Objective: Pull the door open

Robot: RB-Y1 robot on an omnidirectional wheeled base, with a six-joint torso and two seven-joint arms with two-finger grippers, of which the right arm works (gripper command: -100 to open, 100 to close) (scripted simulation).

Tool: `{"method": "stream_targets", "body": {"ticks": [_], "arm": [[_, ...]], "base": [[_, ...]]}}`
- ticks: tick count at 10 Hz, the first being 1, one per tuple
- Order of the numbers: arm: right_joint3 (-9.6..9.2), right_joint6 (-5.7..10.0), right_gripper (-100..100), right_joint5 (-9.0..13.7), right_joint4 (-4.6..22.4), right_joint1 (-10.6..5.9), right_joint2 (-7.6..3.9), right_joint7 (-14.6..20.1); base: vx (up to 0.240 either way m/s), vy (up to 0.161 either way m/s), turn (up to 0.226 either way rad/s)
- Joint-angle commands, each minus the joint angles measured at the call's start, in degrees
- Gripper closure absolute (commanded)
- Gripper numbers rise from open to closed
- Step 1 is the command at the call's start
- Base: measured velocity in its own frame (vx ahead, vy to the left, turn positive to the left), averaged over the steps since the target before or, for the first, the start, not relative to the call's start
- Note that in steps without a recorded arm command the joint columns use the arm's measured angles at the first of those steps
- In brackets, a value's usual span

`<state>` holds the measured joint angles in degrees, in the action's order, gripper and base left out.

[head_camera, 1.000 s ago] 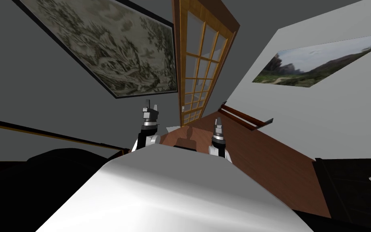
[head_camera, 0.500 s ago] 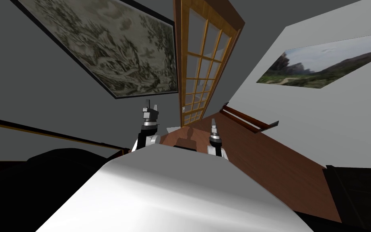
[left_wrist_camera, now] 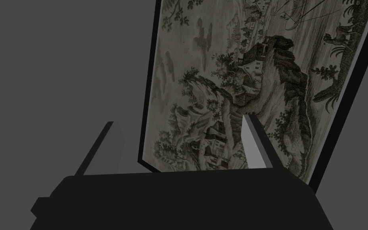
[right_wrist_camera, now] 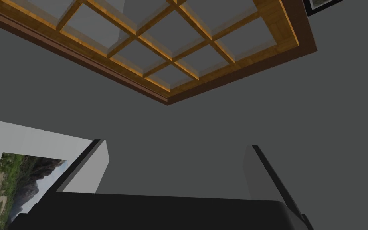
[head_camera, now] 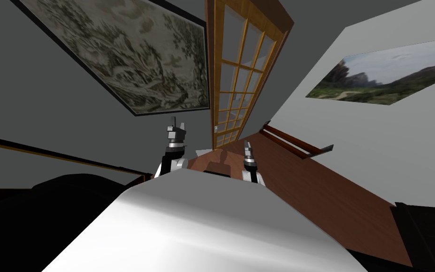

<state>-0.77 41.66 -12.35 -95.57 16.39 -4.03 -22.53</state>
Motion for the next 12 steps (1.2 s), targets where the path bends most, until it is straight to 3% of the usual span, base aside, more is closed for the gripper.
{"method": "stream_targets", "body": {"ticks": [1,8,12], "arm": [[-0.19,0.84,-100,-0.76,2.58,-0.66,-0.23,-2.04],[-0.53,3.67,-100,-3.99,15.2,-5.57,-1.25,-10.51],[-0.68,4.9,-100,-5.38,20.8,-7.69,-1.62,-14.16]], "base": [[0.067,-0.005,0.056],[0.073,-0.009,0.059],[0.057,-0.001,0.04]]}}
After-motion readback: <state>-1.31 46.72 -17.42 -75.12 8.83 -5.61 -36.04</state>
